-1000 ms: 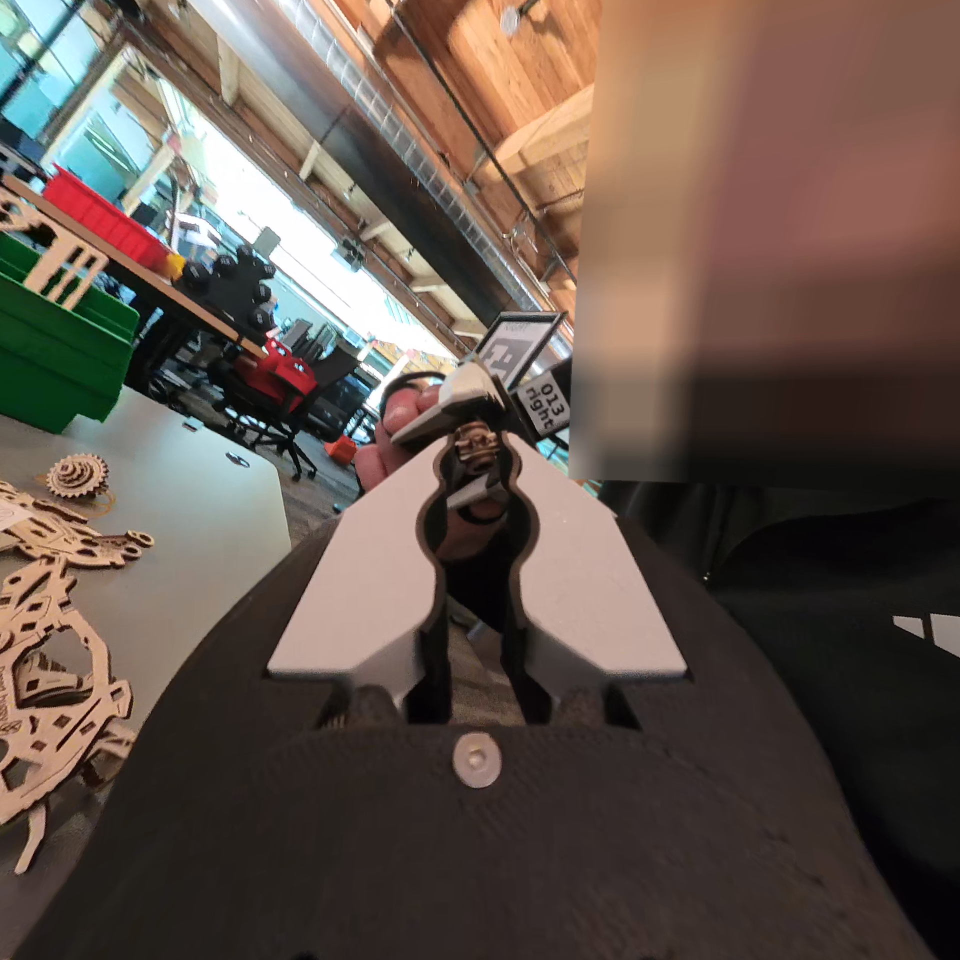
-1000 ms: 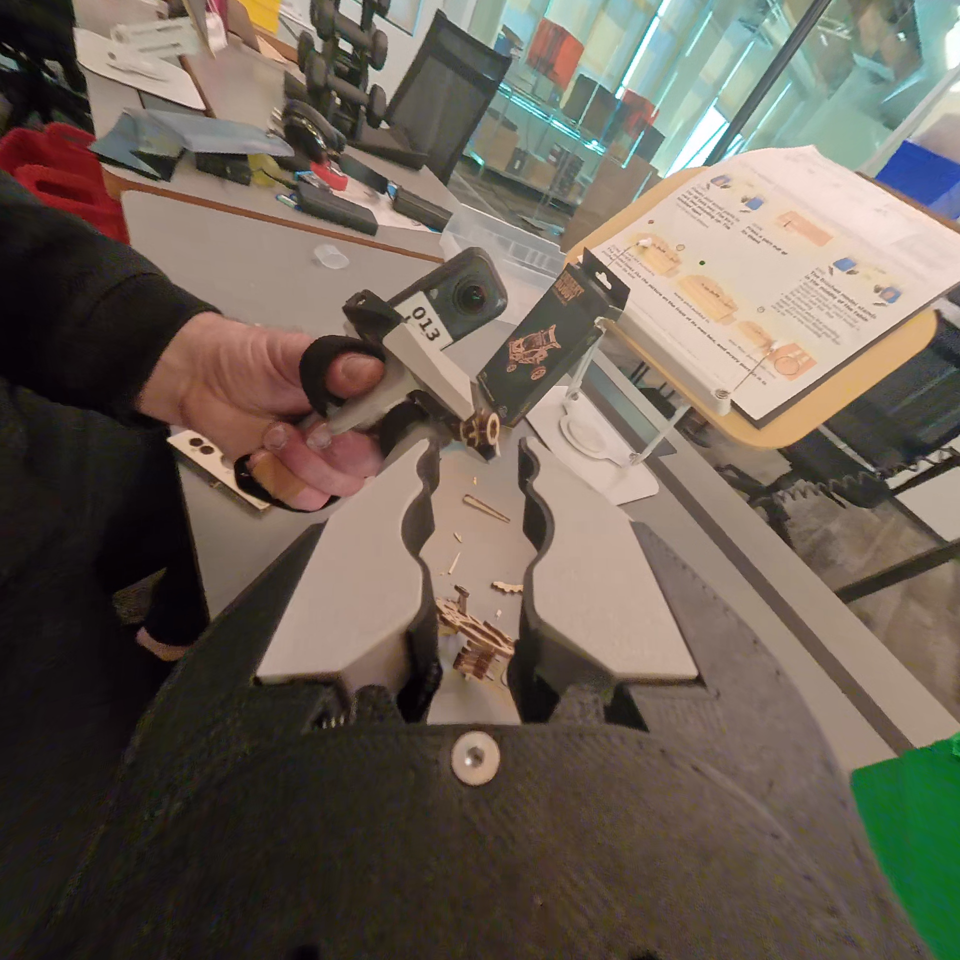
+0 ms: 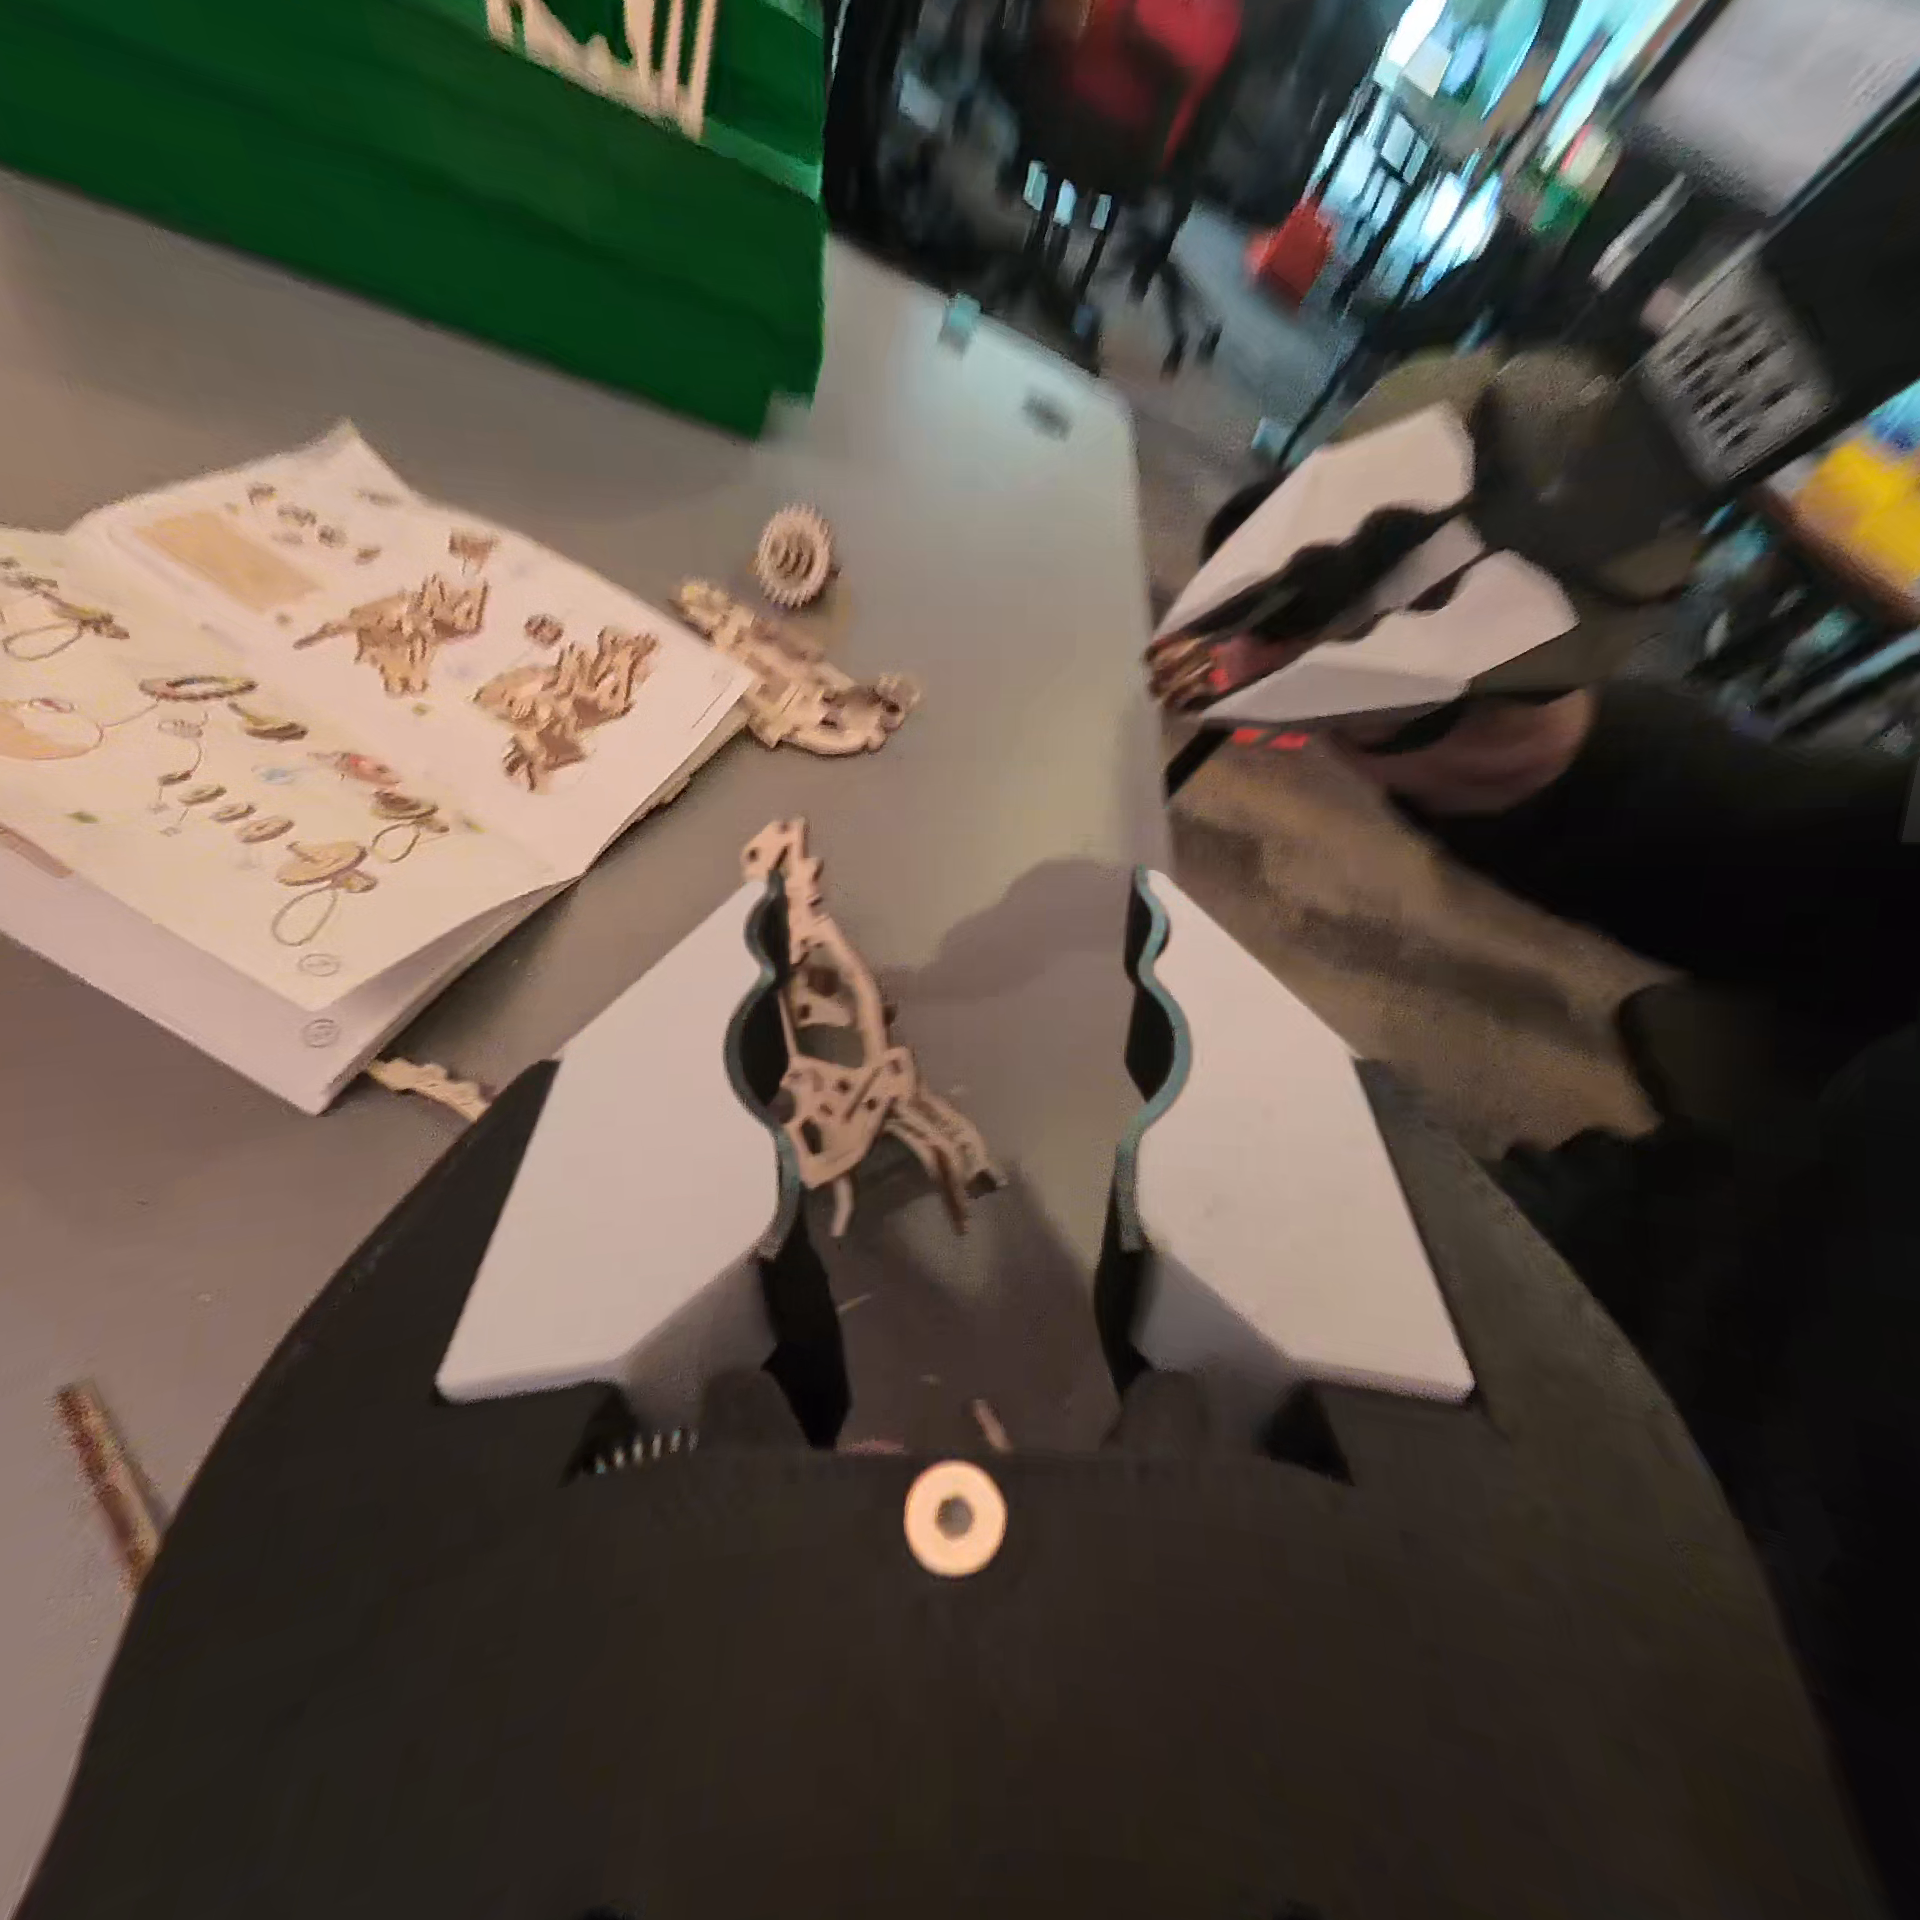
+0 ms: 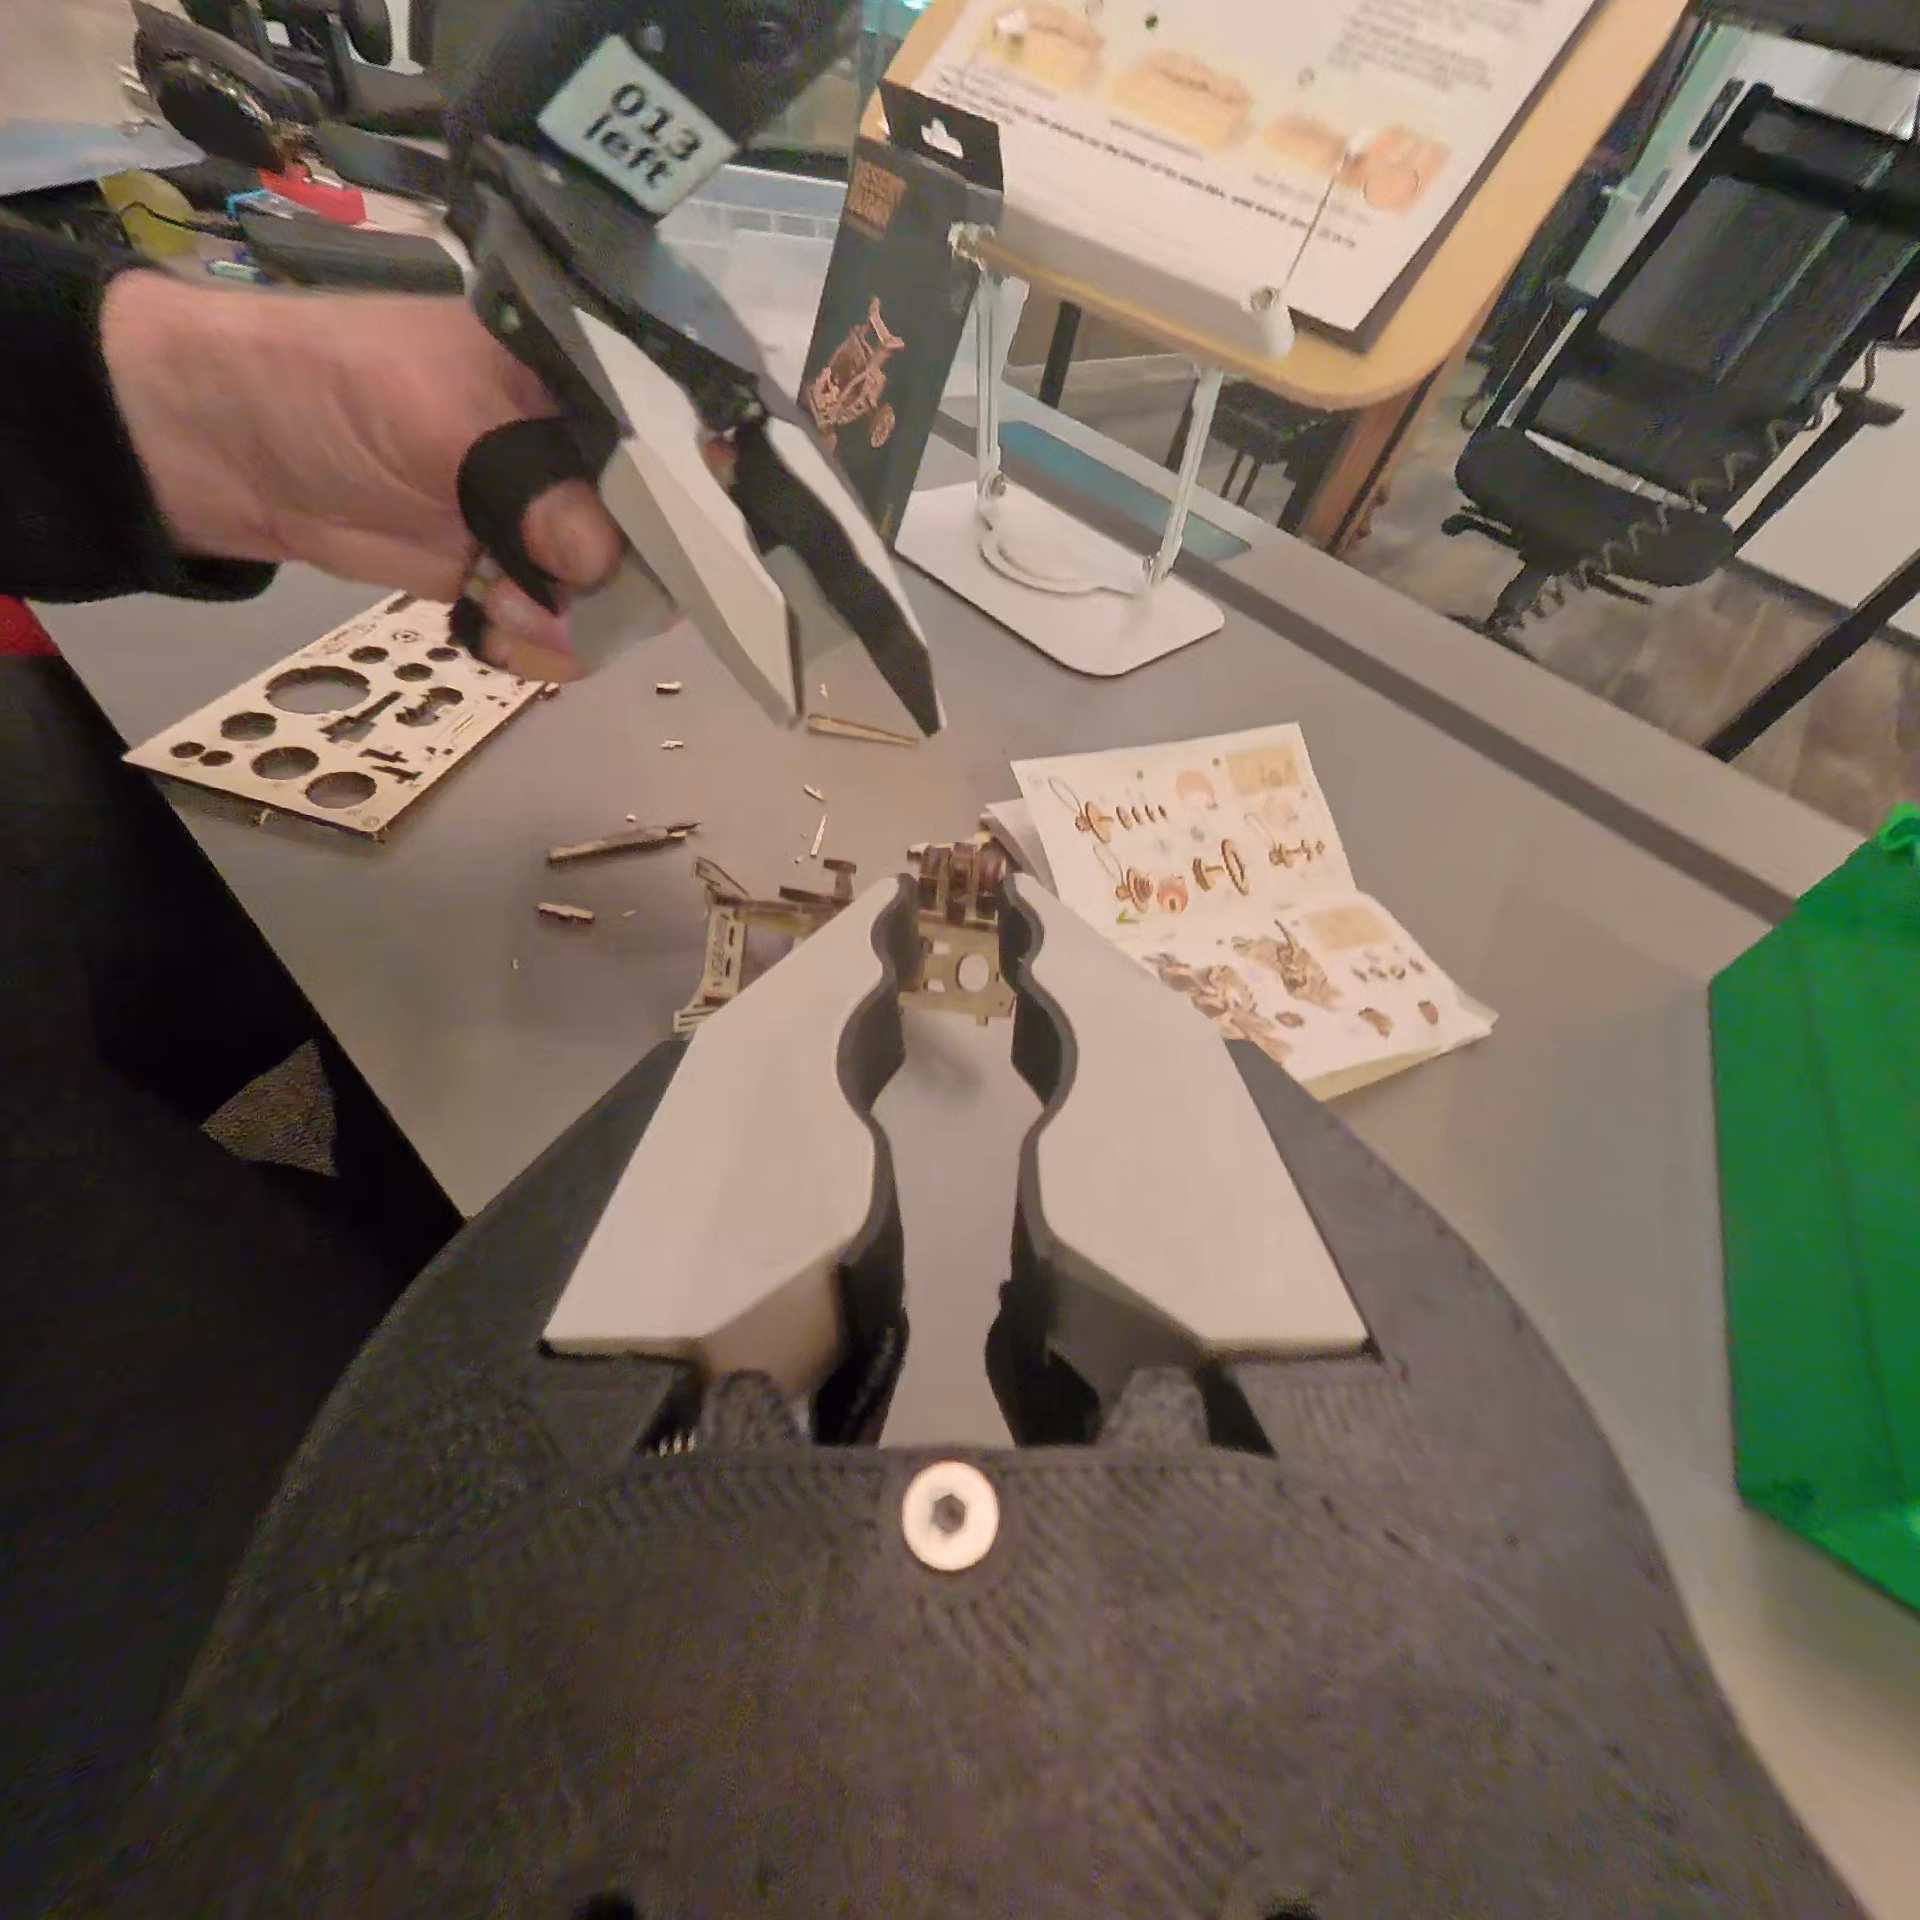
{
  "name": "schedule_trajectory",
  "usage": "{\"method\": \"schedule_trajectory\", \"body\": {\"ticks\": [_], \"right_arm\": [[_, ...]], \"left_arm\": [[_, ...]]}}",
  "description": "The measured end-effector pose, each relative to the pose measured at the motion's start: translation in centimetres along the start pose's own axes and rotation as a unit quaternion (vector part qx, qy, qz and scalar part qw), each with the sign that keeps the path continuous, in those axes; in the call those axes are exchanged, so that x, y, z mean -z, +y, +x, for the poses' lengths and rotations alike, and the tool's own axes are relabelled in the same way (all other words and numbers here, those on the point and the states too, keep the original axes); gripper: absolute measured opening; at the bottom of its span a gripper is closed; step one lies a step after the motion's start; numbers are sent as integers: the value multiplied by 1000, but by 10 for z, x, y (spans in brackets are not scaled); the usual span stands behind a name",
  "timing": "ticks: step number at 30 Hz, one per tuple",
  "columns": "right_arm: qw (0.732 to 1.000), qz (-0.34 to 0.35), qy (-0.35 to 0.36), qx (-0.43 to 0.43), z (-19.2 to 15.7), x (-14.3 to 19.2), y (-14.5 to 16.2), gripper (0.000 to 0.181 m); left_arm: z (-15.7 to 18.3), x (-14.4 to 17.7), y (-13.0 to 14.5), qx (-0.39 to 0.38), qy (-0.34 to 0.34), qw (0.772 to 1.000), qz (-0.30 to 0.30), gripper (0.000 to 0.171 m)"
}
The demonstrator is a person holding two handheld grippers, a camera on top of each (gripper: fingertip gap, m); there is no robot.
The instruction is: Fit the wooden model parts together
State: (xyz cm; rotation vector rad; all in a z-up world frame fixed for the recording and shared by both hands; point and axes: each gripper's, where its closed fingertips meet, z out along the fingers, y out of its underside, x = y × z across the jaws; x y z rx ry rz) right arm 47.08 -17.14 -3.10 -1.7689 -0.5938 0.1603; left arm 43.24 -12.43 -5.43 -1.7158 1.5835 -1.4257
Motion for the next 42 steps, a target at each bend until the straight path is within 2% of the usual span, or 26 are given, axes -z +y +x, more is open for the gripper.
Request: {"method": "schedule_trajectory", "body": {"ticks": [2, 6, 10, 12, 14, 15, 26, 34, 39, 42], "right_arm": [[1000, -7, -1, -2, -1, -3, 8, 12], [1000, -14, -9, 1, -5, -6, 16, 12], [1000, -15, -11, -2, -5, -7, 22, 12], [1000, -15, -12, -6, -5, -7, 24, 12], [1000, -15, -14, -9, -5, -7, 26, 12], [1000, -15, -15, -11, -5, -8, 27, 12], [999, -8, -23, -41, -4, -12, 31, 12], [997, 7, -25, -67, 2, -9, 28, 12], [995, 22, -32, -94, 7, -8, 22, 12], [993, 29, -39, -109, 10, -8, 17, 12]], "left_arm": [[-15, -16, 17, -6, -1, 997, -78, 70], [-23, -39, 34, 22, 34, 987, -154, 75], [-25, -52, 43, 49, 61, 979, -186, 63], [-23, -54, 46, 54, 74, 976, -195, 48], [-18, -55, 45, 53, 95, 977, -182, 25], [-17, -56, 44, 58, 98, 978, -176, 21], [-18, -51, 42, 58, 99, 982, -149, 21], [-19, -41, 19, 120, 116, 985, -46, 20], [-21, -29, 5, 191, 137, 971, 35, 20], [-23, -25, 7, 225, 136, 963, 54, 20]]}}
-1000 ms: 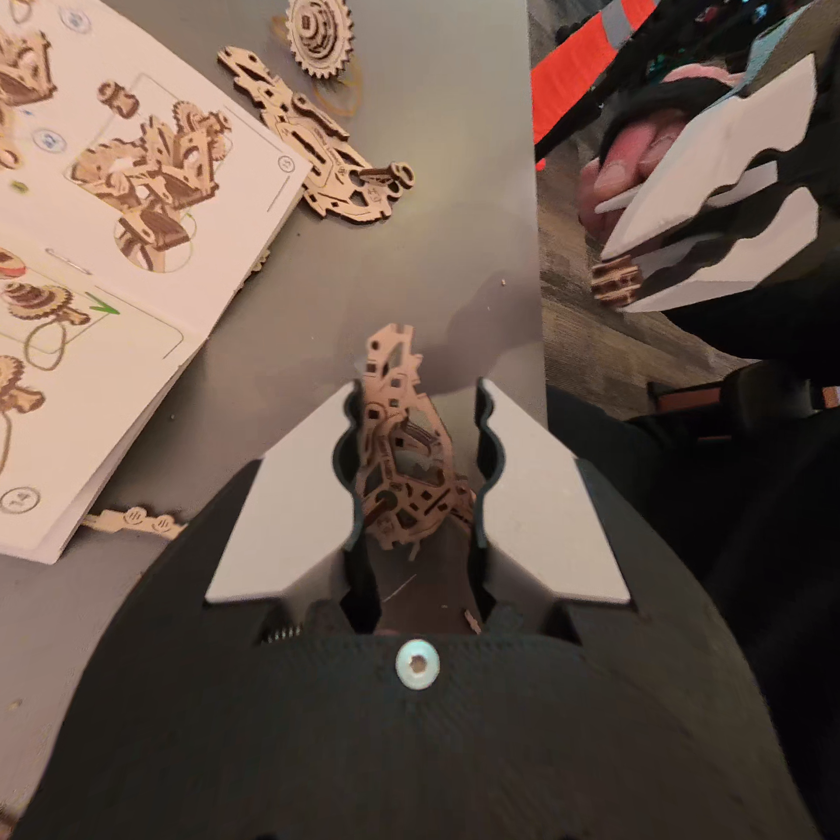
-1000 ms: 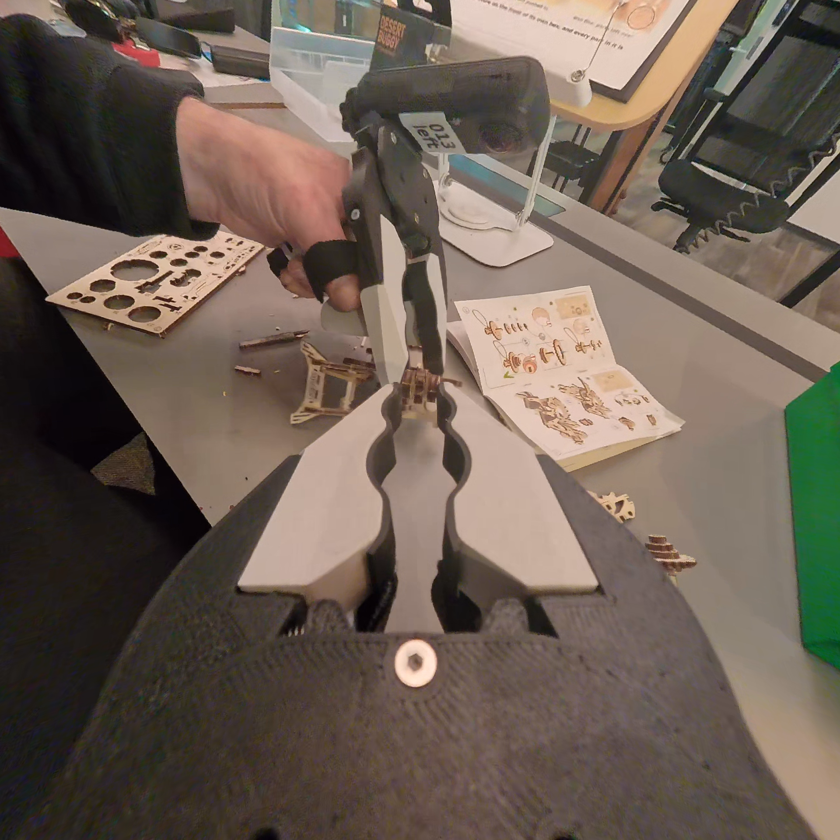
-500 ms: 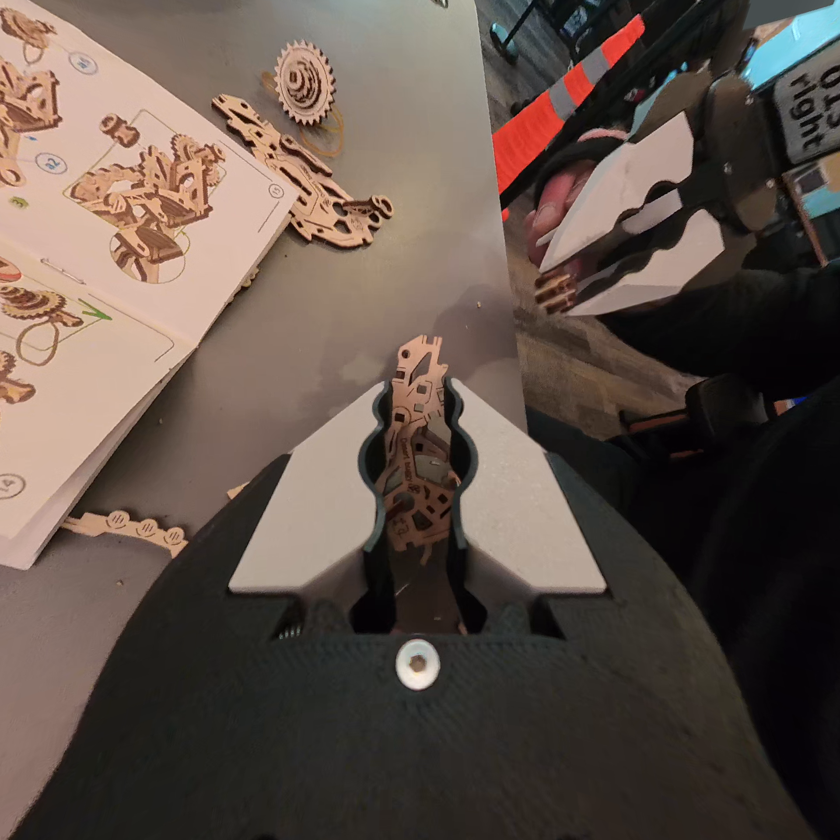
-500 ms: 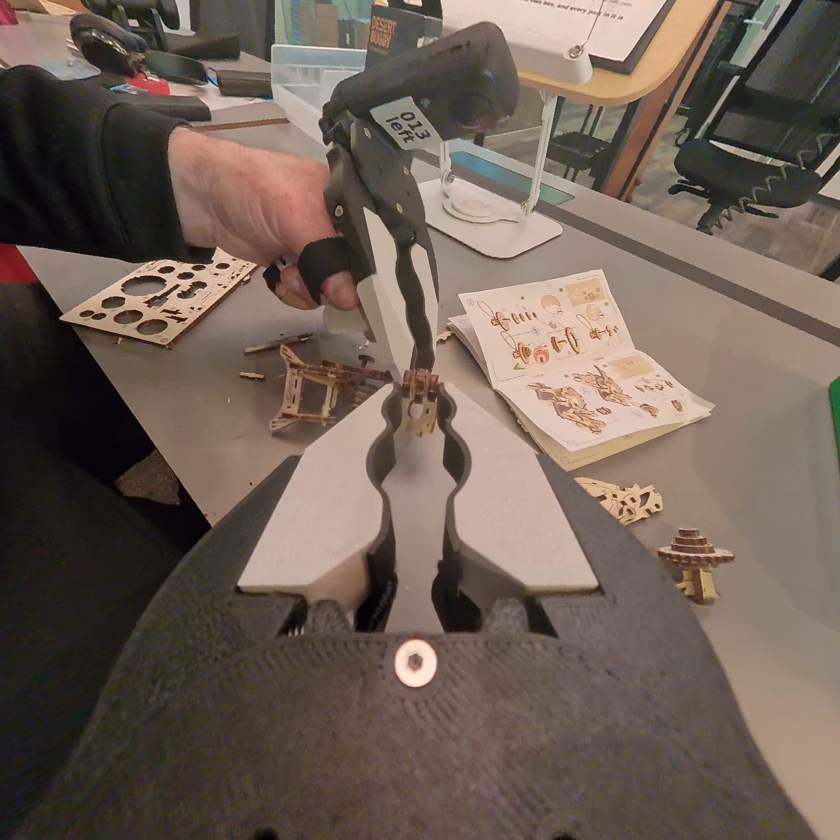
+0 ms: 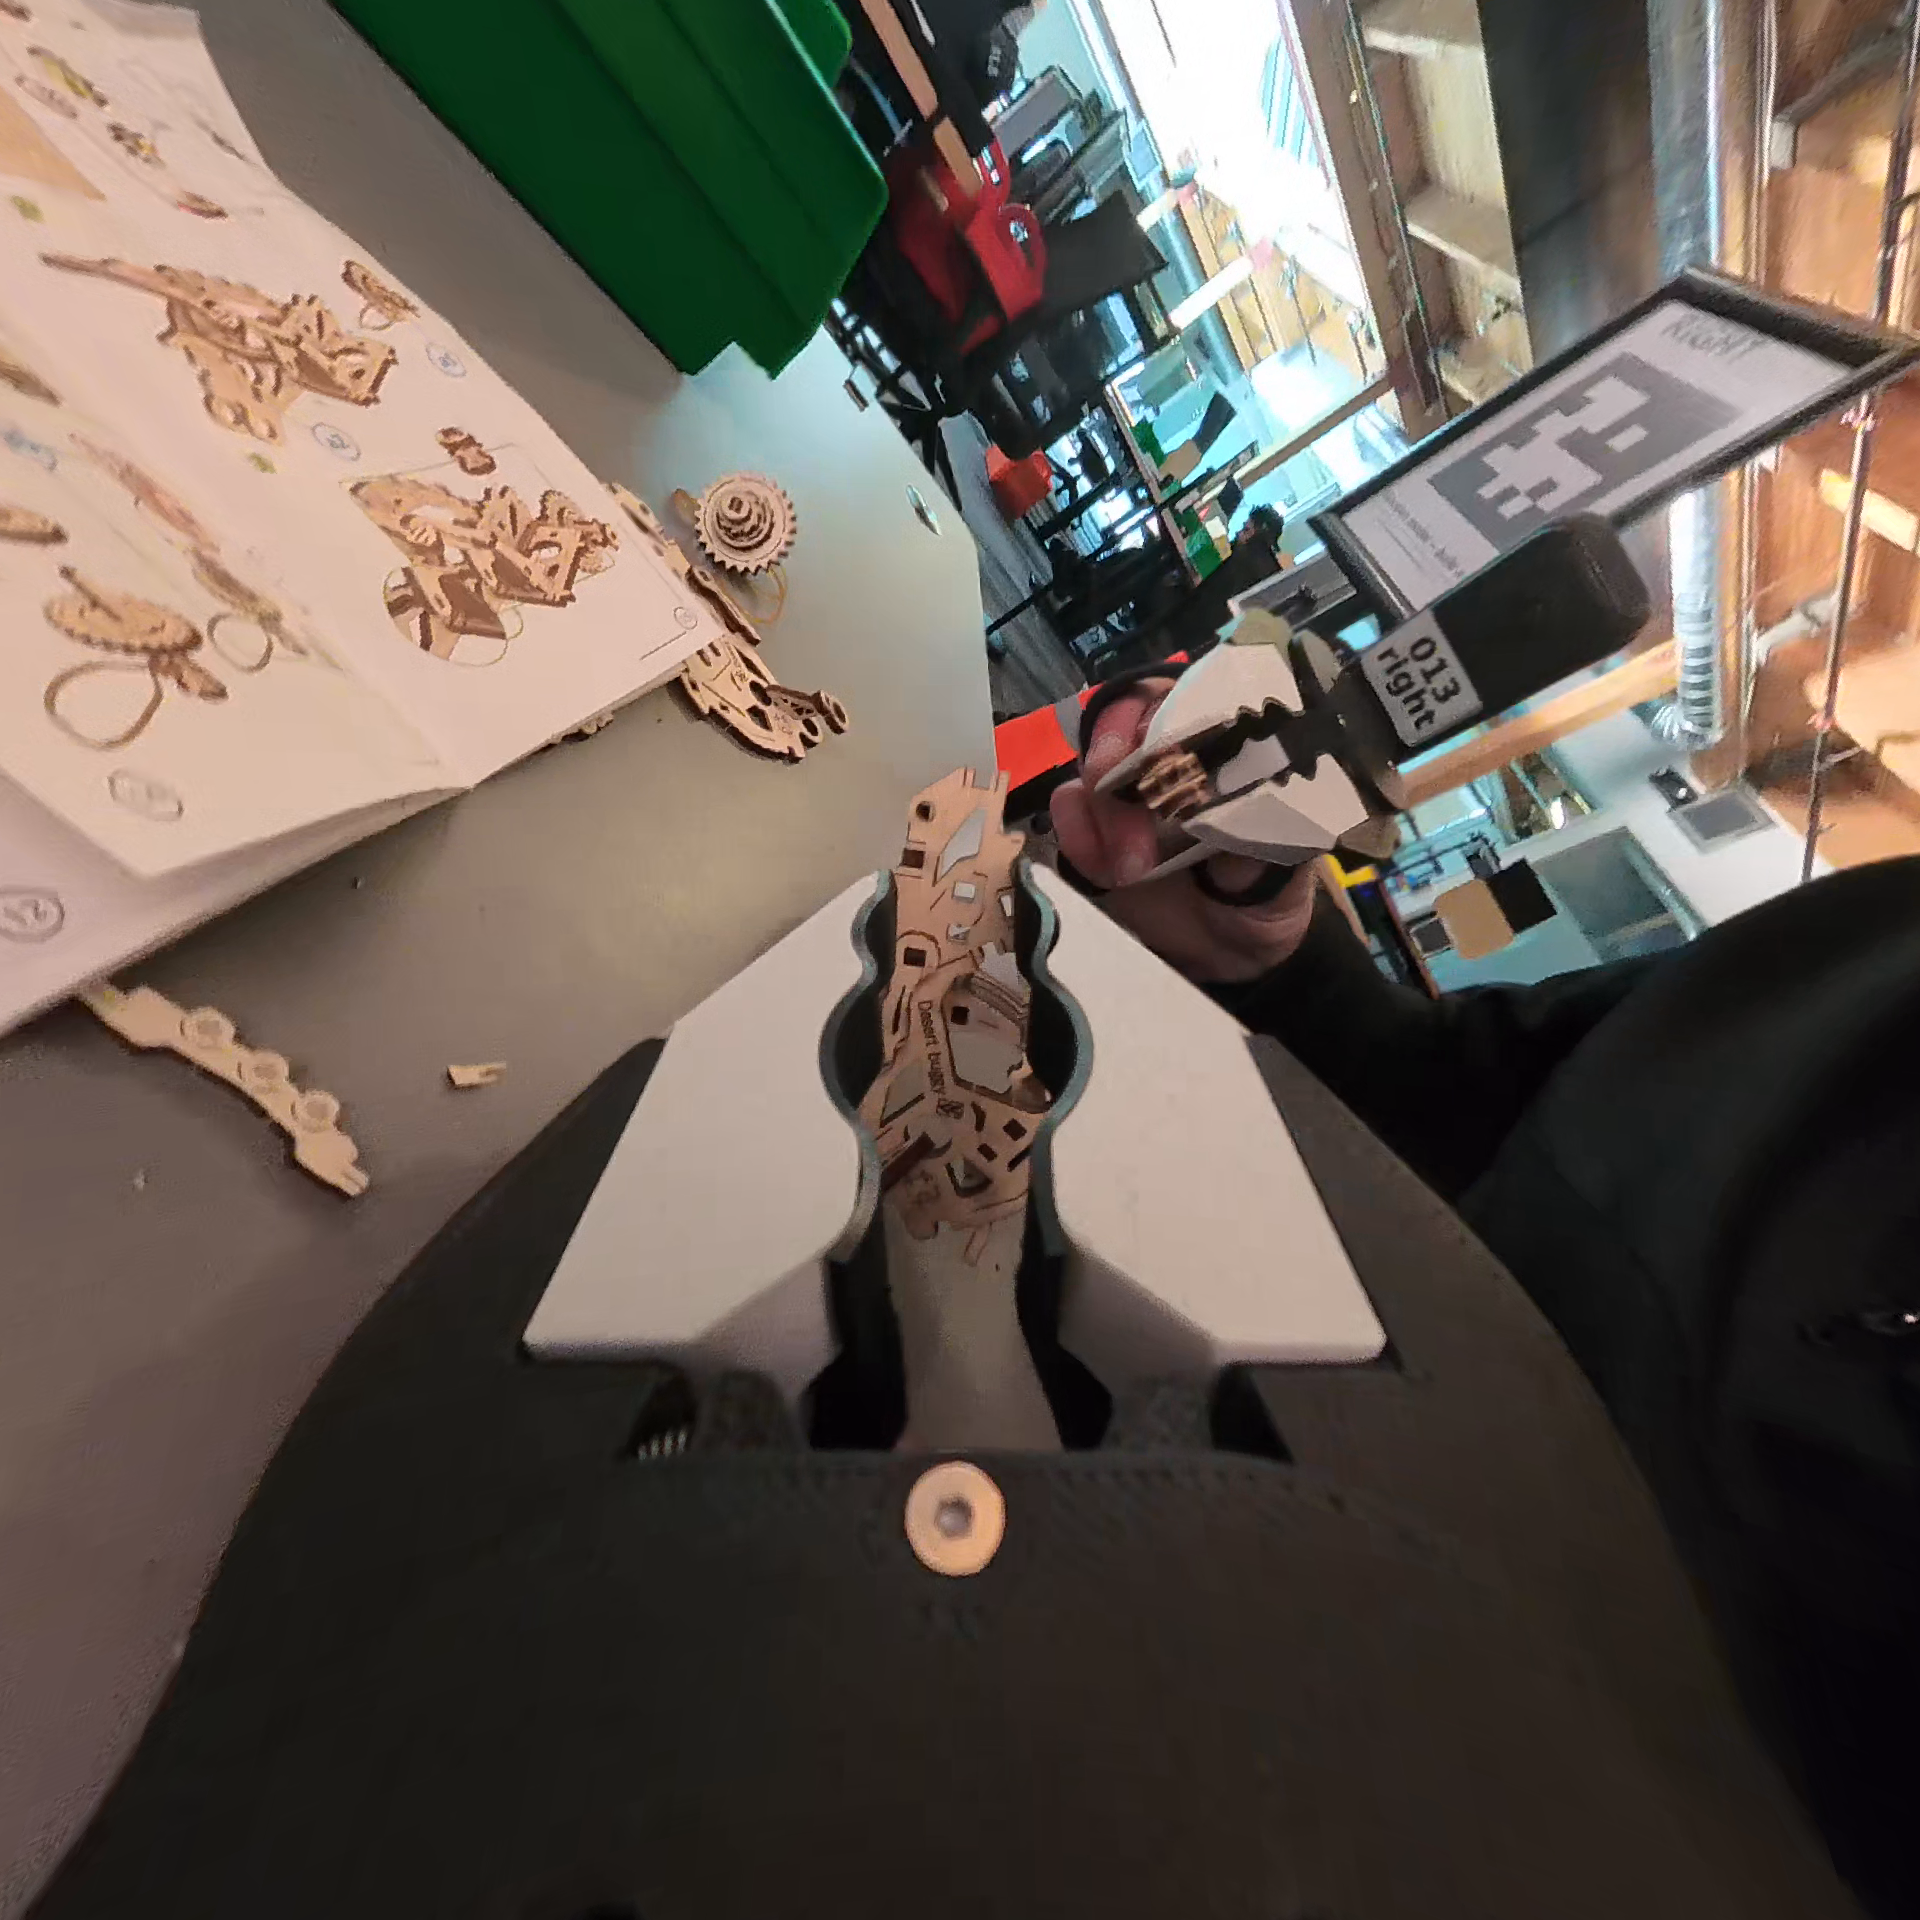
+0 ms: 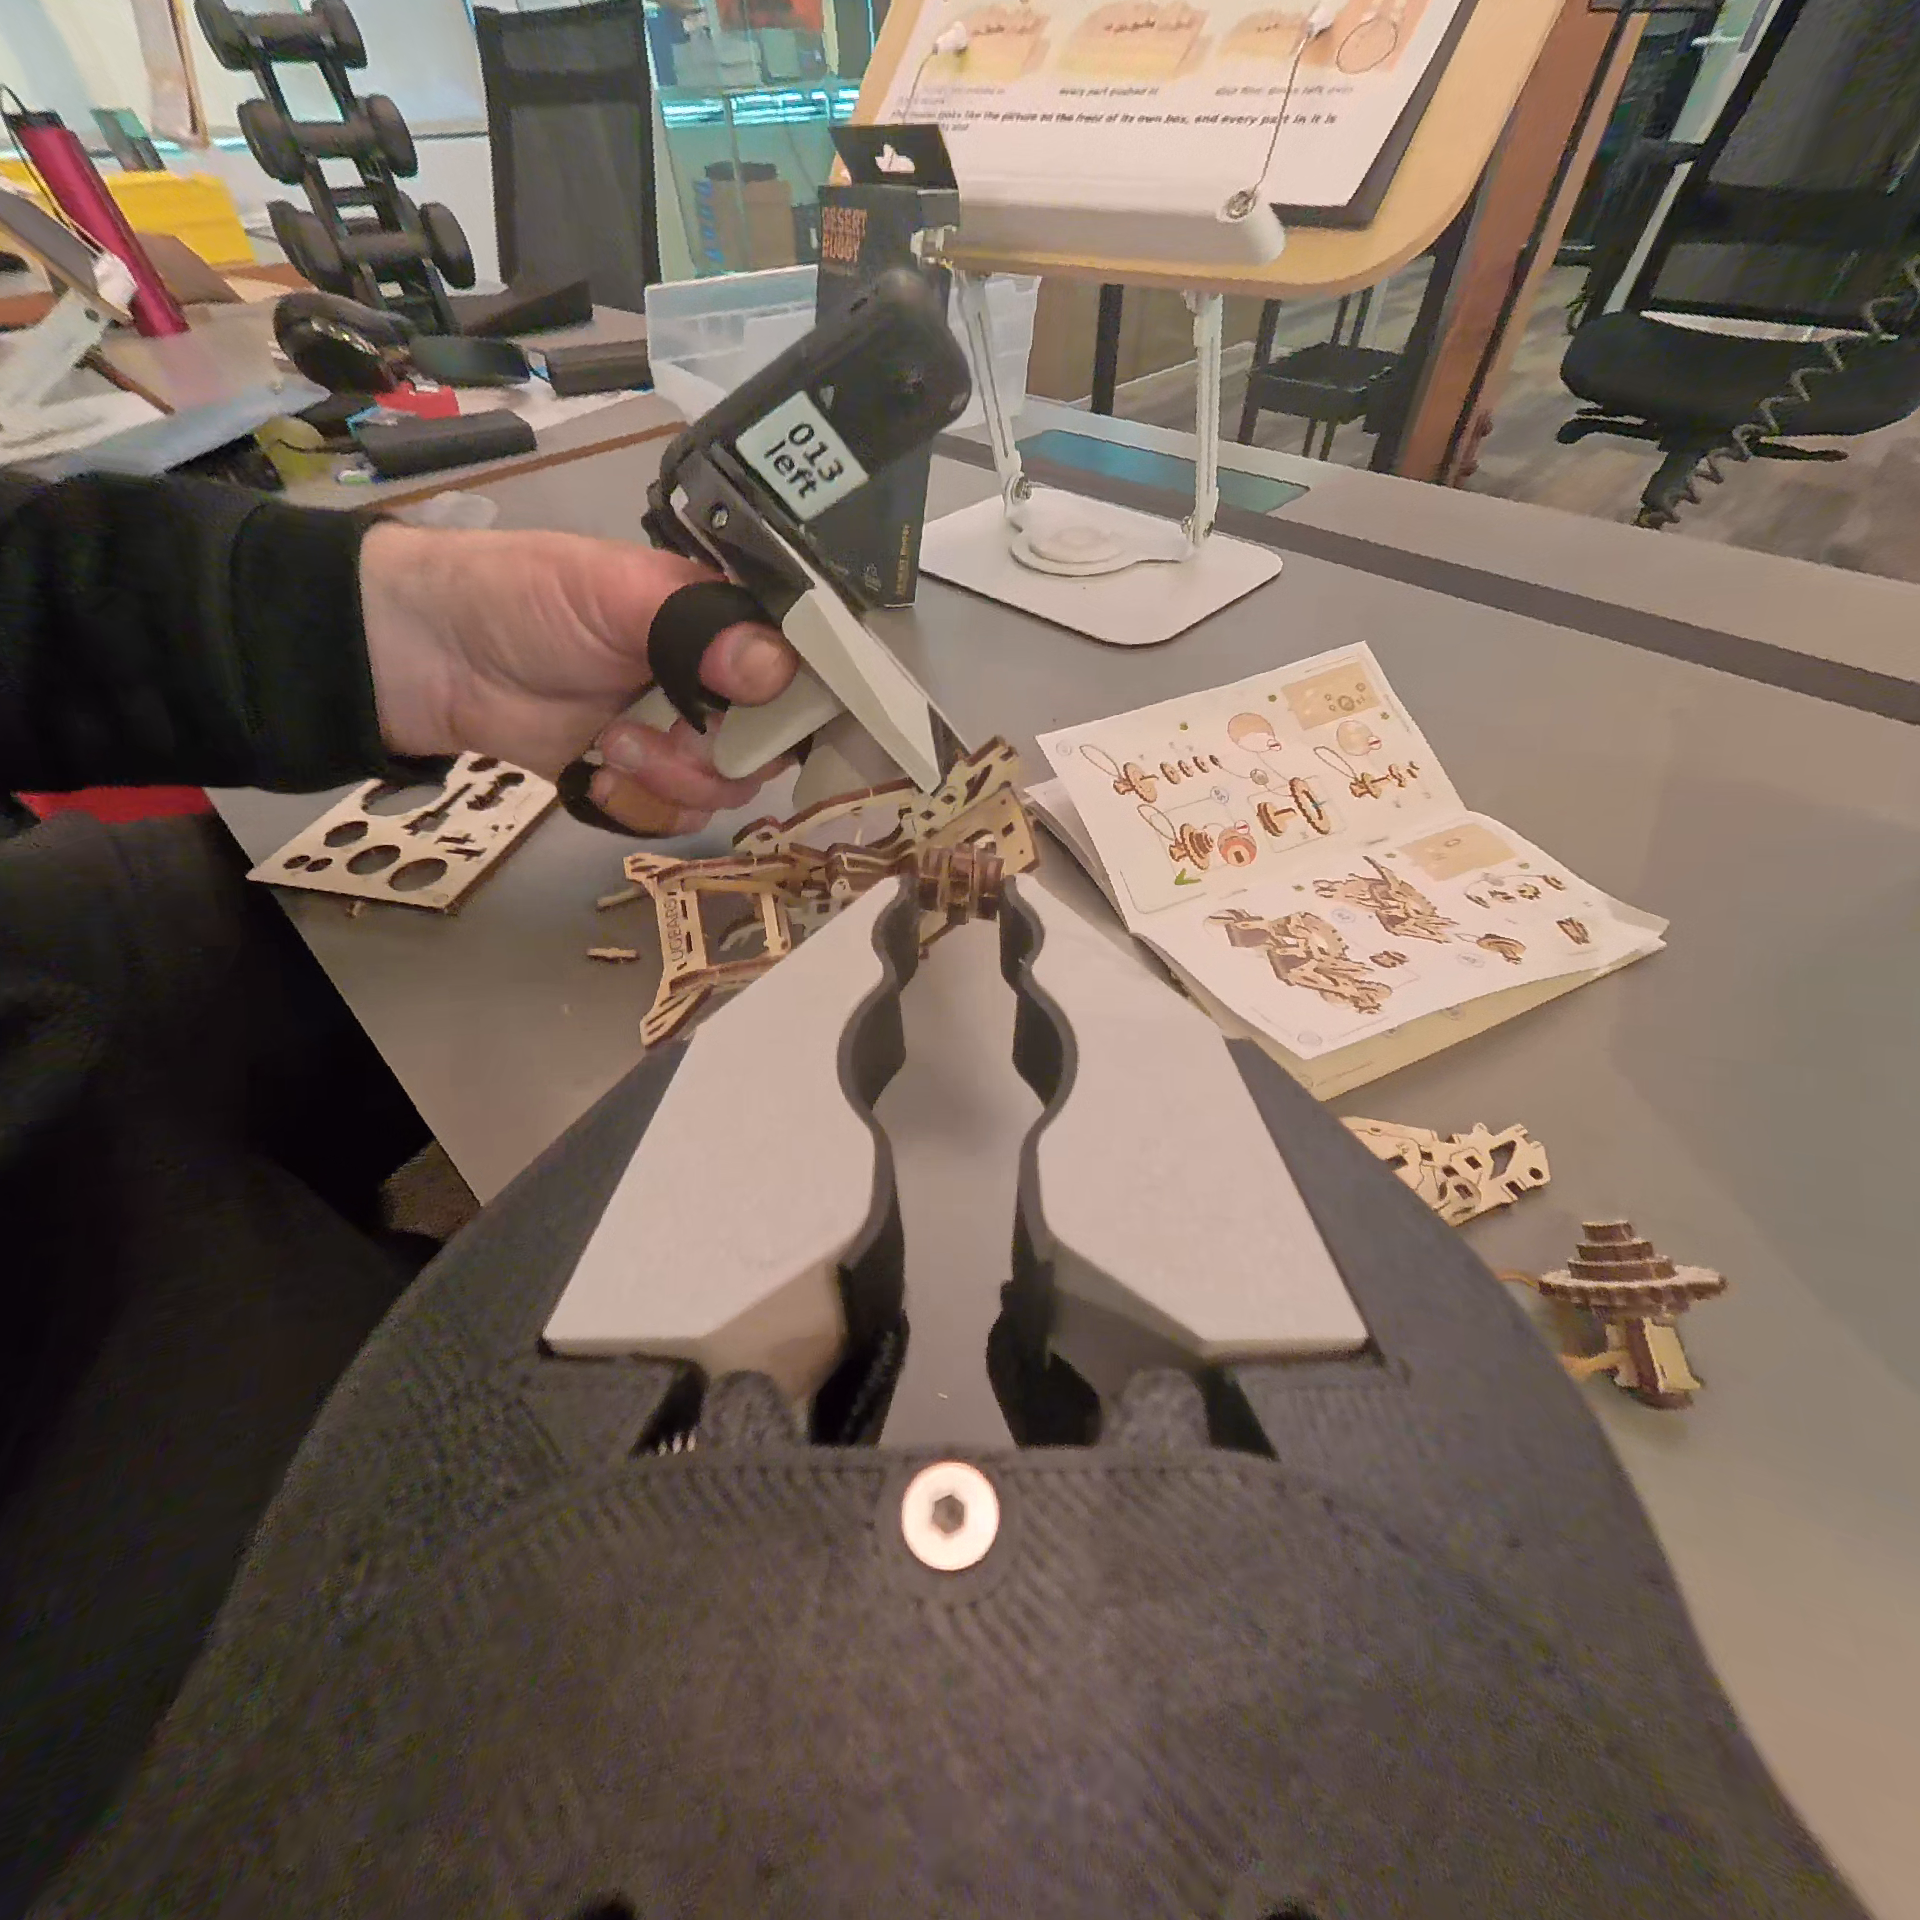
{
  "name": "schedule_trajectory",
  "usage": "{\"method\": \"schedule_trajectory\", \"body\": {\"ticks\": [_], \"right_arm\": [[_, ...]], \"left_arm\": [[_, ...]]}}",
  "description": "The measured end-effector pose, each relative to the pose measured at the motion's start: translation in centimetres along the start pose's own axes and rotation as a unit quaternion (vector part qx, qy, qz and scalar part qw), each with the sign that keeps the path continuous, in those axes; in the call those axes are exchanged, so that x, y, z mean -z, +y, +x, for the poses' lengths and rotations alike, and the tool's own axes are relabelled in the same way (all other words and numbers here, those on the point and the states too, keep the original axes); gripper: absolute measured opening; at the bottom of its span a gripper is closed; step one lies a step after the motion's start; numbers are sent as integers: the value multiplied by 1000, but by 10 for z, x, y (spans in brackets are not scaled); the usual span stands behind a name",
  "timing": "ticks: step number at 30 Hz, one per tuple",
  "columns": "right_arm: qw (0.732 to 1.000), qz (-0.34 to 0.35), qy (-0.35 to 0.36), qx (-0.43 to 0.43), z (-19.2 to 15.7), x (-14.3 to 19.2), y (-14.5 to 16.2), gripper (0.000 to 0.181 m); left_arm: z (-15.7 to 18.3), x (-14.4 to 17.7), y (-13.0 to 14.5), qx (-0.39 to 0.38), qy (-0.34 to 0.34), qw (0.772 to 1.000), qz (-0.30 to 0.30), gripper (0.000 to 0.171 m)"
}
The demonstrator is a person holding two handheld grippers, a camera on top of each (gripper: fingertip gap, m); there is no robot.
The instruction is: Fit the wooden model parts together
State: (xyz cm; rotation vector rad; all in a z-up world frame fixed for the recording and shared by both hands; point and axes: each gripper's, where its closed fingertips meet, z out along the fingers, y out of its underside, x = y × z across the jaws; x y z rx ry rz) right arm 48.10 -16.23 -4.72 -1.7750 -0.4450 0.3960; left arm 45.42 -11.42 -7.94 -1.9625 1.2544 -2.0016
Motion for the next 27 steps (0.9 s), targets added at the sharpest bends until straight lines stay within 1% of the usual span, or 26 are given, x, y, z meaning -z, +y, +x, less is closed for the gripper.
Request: {"method": "schedule_trajectory", "body": {"ticks": [4, 8, 13, 18, 27], "right_arm": [[1000, -4, -19, -20, 0, -5, -4, 12], [999, -25, -37, -30, -3, -16, 0, 12], [993, -46, -80, -71, -11, -30, 5, 12], [986, -85, -112, -87, -17, -39, 17, 12], [976, -116, -147, -115, -25, -45, 30, 12]], "left_arm": [[-6, 3, 12, 23, -26, 999, -12, 20], [-3, 2, 19, 49, -21, 998, -16, 20], [-7, 1, 27, 85, -10, 996, -19, 20], [-9, 2, 36, 94, -8, 995, -29, 20], [-10, 2, 42, 107, 11, 993, -56, 20]]}}
